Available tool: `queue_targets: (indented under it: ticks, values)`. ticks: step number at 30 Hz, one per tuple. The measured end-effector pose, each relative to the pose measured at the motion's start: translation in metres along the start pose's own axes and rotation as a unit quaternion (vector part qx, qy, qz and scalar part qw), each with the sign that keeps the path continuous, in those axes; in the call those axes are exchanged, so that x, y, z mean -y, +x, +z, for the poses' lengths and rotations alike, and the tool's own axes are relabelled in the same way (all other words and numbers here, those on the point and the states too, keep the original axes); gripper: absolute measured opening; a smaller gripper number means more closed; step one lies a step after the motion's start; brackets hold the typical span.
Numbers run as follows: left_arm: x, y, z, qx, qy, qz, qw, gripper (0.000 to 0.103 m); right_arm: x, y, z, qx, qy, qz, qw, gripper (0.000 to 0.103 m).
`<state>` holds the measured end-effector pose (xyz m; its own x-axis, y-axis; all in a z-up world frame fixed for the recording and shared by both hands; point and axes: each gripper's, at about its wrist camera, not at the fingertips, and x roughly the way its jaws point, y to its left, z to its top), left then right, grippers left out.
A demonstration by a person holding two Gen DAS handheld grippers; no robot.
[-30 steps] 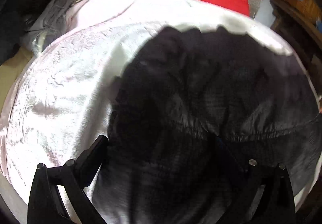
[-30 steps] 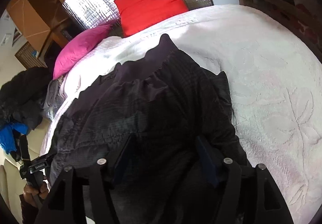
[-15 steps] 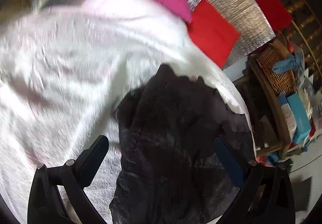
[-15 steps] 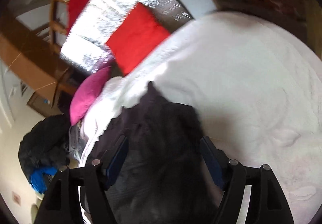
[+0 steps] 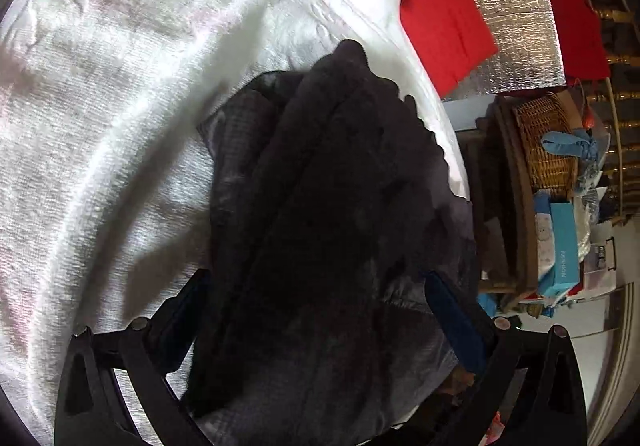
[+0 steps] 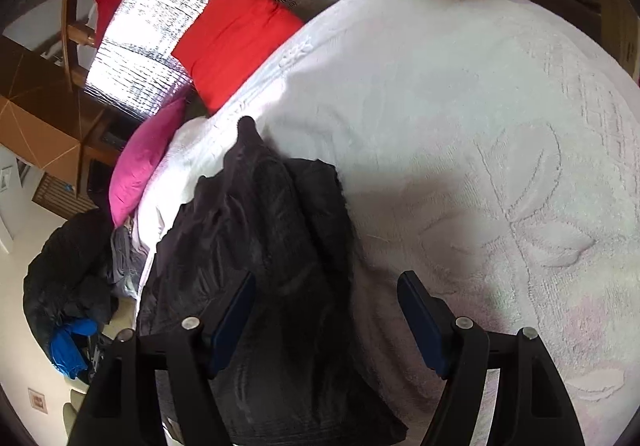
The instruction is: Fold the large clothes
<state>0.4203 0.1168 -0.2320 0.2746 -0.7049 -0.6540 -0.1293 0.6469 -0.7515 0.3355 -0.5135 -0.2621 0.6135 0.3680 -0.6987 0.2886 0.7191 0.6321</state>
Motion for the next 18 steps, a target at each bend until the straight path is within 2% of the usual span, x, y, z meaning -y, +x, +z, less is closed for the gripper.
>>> queue_targets:
  ticks: [6, 10, 14, 18]
  values:
    - [0.01, 0.011, 0.004, -0.001, 0.01, 0.0, 1.0, 0.103, 0.013, 0.018, 0.001, -0.031, 0.011, 0.012, 0.999, 0.076]
    - [0.011, 0.013, 0.008, 0.009, -0.001, -0.013, 0.9999, 0.103, 0.012, 0.035, 0.0, -0.05, 0.014, 0.062, 0.997, 0.077]
    - [0.008, 0.016, 0.011, 0.02, -0.008, -0.023, 0.9995, 0.102, -0.007, 0.052, 0.001, -0.047, -0.018, 0.065, 0.997, 0.078]
    - [0.008, 0.017, 0.01, 0.031, 0.002, -0.016, 0.9994, 0.102, -0.021, 0.068, 0.001, -0.04, -0.033, 0.062, 0.997, 0.079]
